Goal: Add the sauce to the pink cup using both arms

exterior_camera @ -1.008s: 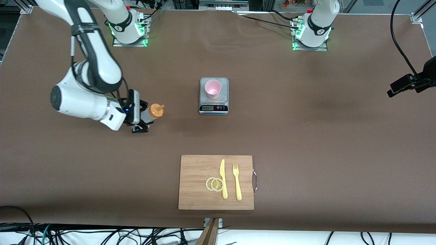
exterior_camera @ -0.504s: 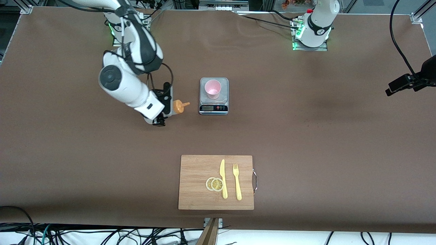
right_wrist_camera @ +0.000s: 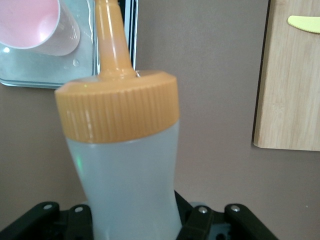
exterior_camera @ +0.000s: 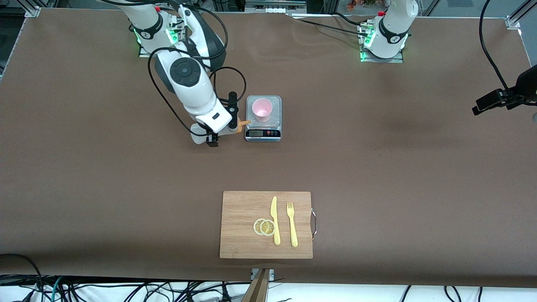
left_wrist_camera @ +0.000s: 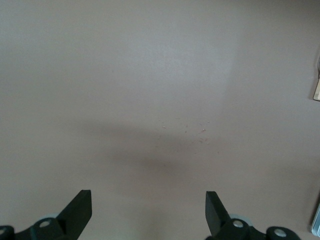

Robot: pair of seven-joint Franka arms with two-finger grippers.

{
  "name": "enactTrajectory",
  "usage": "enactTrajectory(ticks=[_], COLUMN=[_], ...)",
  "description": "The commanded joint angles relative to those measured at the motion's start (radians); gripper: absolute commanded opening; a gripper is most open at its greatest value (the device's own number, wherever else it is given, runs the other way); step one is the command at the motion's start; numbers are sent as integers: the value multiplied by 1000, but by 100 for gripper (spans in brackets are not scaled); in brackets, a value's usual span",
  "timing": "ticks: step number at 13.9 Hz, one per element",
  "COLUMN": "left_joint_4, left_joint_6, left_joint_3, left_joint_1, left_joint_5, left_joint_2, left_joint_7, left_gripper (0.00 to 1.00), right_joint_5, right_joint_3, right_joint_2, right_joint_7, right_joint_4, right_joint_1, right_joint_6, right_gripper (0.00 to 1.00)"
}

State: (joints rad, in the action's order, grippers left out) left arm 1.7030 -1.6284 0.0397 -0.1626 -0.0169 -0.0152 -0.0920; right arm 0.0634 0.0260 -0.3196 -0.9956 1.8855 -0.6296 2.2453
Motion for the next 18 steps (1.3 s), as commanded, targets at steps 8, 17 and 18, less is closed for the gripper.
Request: enactTrajectory(ticks=[8,17,18], left_joint_4=[10,12,12], left_joint_6=[16,18,18], left_joint_3=[-7,-7,-7], left_joint_1=[14,14,14], left_joint_5=[-29,-35,-35], left_joint_2=[-6,-6,-6], left_joint_7=[8,6,6], left_gripper=[100,100,100], right_joint_5=[223,309,315], right_joint_3=[8,9,9], right_joint_2=[-6,-70,-81], right_joint_7=[155,281,281], right_joint_4=[-2,-71,-91], right_joint_1=[-96,-183,-191], right_joint_6=[-118,-226,-255], right_gripper=[0,0,0])
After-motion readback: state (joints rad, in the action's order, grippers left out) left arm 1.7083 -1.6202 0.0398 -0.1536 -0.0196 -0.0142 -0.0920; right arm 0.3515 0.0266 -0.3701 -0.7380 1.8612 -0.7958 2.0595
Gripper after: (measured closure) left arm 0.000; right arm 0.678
